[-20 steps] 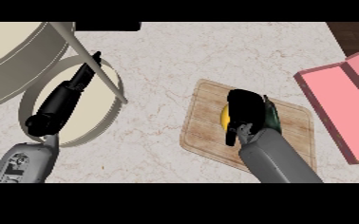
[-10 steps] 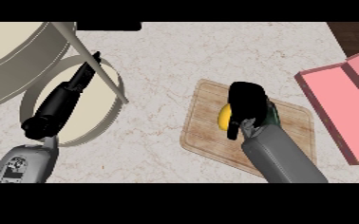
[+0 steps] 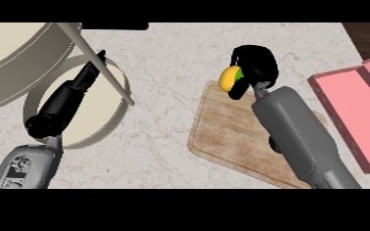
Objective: Pick the lemon from the cutting board and place it in the cardboard box
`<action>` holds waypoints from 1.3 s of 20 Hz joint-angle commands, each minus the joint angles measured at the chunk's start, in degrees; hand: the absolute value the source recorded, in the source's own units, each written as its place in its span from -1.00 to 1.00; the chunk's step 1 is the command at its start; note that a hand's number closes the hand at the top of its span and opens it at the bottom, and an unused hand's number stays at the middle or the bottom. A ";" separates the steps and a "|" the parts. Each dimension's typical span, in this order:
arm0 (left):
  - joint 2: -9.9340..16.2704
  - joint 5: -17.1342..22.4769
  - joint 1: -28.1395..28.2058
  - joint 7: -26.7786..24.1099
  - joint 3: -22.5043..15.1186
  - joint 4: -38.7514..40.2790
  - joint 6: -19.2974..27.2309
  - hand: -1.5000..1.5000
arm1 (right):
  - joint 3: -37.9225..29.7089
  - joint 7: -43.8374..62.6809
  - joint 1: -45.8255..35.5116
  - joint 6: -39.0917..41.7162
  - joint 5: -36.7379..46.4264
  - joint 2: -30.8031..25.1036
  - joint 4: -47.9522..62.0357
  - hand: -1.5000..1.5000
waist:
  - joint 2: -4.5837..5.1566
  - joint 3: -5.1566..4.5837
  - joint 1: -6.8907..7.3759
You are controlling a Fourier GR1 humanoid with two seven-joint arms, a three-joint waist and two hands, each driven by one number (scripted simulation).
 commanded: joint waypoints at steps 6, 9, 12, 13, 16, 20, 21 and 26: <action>-2.24 -2.48 -0.96 -0.97 -0.27 2.73 1.25 0.00 | -1.44 -1.21 -6.12 -2.31 5.73 -3.03 -5.19 1.00 | -0.42 -0.04 -1.36; -1.50 -2.17 1.34 -1.37 0.47 1.76 0.91 0.00 | -4.87 5.55 -8.43 -2.30 6.91 -4.22 -8.74 1.00 | -0.55 -0.05 -1.44; -0.13 -1.13 -0.67 0.04 1.91 0.67 0.12 0.00 | -10.29 11.81 -8.65 -5.20 6.81 -5.70 -12.68 1.00 | -0.72 -0.02 -2.13; 0.37 -0.45 1.27 0.78 1.82 -0.64 -0.99 0.00 | -10.08 15.25 -8.08 -5.61 8.43 -4.78 -14.17 1.00 | -0.81 -0.03 -1.71; -0.14 -0.96 2.49 -1.73 1.97 0.88 -0.73 0.00 | -14.32 17.25 -6.83 -6.67 8.67 -8.17 -16.11 1.00 | -0.60 -0.05 -1.81; 0.29 -0.75 0.61 -2.17 2.98 1.49 -1.41 0.00 | -20.54 15.61 -6.54 -7.27 7.40 -13.67 -14.31 1.00 | -0.34 -0.04 -1.48; 0.41 -0.86 4.02 -5.61 2.97 1.73 -2.06 0.00 | -20.76 16.20 -6.02 -7.35 7.91 -13.81 -15.07 1.00 | -0.38 -0.05 -1.24; -0.19 -1.27 3.15 -3.68 2.81 0.81 -2.33 0.00 | -26.97 9.70 -2.57 -8.05 4.78 -20.21 -10.71 1.00 | -0.29 -0.03 -1.08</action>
